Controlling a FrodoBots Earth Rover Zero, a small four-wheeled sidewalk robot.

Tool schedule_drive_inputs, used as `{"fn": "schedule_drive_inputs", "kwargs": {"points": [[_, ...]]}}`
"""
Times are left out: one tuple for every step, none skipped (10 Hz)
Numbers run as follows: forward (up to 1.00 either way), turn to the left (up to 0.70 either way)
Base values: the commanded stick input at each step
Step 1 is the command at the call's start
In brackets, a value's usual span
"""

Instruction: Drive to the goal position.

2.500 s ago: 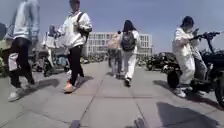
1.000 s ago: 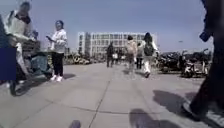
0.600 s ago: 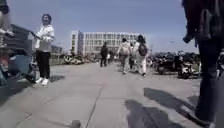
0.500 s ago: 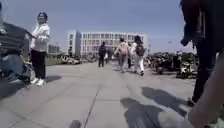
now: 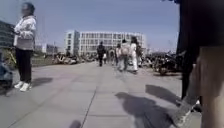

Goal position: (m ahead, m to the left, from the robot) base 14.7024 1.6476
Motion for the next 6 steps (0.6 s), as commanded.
{"fn": "schedule_drive_inputs", "kwargs": {"points": [[0.85,0.01],[0.85,0.01],[0.85,0.01],[0.85,0.01],[0.85,0.01],[0.85,0.01]]}}
